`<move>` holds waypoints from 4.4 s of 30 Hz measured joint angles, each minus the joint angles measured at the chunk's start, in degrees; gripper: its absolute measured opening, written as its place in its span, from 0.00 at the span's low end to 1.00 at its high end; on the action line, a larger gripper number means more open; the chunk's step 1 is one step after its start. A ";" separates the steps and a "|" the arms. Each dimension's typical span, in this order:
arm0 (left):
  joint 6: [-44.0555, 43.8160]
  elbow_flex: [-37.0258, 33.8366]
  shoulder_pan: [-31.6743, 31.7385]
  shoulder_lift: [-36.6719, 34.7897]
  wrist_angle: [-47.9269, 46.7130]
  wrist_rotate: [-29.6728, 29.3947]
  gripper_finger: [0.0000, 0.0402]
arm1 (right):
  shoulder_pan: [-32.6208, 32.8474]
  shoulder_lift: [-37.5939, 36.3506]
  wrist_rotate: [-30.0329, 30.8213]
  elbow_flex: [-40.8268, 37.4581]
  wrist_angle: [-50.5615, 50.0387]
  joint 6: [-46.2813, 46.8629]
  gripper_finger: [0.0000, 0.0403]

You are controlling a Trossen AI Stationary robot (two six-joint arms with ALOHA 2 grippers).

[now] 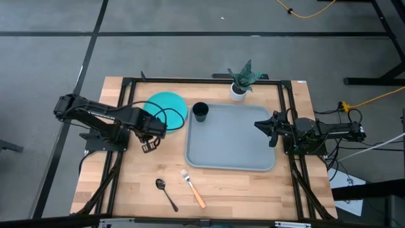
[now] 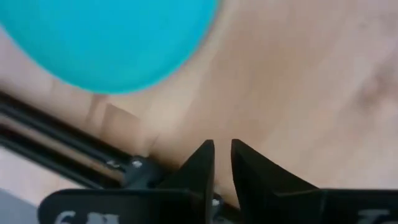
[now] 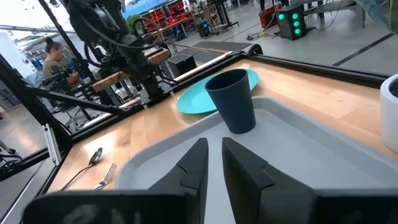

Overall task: Pick and place plate/cup/fork/spoon on tray
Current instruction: Put the blue plate on the grey tray to the bottom right of the black cup

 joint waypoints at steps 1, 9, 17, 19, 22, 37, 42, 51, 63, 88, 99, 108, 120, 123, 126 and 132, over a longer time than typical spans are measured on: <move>-0.32 0.00 -0.50 0.04 0.24 -1.30 0.12 | 0.01 0.00 0.02 0.00 -0.02 0.01 0.13; -2.75 0.00 -2.04 0.02 0.26 -9.16 0.26 | 0.01 0.00 0.06 0.00 -0.02 1.49 0.13; -3.25 0.00 -2.26 0.02 5.96 -9.33 0.27 | 0.01 0.00 0.08 0.00 -0.04 1.25 0.13; -3.24 0.00 -2.27 0.02 8.24 -9.38 0.27 | 0.01 0.00 0.08 0.00 -0.04 1.24 0.13; -3.24 0.00 -2.25 0.02 11.10 -9.42 0.26 | 0.02 0.00 0.08 0.00 -0.04 1.13 0.13; 8.05 0.00 -2.25 0.02 13.55 -9.44 0.27 | 0.02 0.00 0.07 0.00 -0.07 -0.24 0.13; 8.72 0.00 -2.25 0.02 13.57 -9.40 0.26 | 0.02 0.00 0.07 0.00 -0.07 -0.24 0.13; 8.72 0.00 -2.25 0.02 15.76 -7.96 0.26 | 0.02 -0.02 0.07 0.00 -0.07 -0.35 0.13; 1.07 -2.23 -5.29 0.02 17.11 -6.84 0.26 | 0.02 -0.02 0.07 0.00 -0.09 -0.44 0.13; 4.65 -20.43 -14.19 0.02 24.19 -20.31 0.26 | 0.02 -0.02 0.04 0.00 -0.11 -1.97 0.13; 14.80 -24.15 -14.21 0.04 33.96 -26.35 0.26 | 0.01 -0.02 0.04 0.00 -0.11 -2.14 0.13; 17.39 -26.86 -14.16 0.04 37.04 -30.66 0.26 | 0.00 -0.02 0.04 0.00 -0.11 -2.14 0.13; 20.88 -27.93 -11.95 0.73 39.53 -31.50 0.26 | 0.02 -0.02 0.04 0.00 -0.11 -2.20 0.13; 22.14 -27.93 -10.72 2.24 39.98 -29.67 0.26 | 0.02 -0.02 0.03 0.00 -0.11 -3.49 0.13; 23.66 -27.93 -9.84 5.05 41.67 -29.05 0.26 | 0.02 -0.02 0.02 0.00 -0.11 -4.71 0.13; 28.79 -27.93 -7.36 10.35 48.43 -33.66 0.26 | 0.02 -0.02 0.02 0.00 -0.11 -4.94 0.13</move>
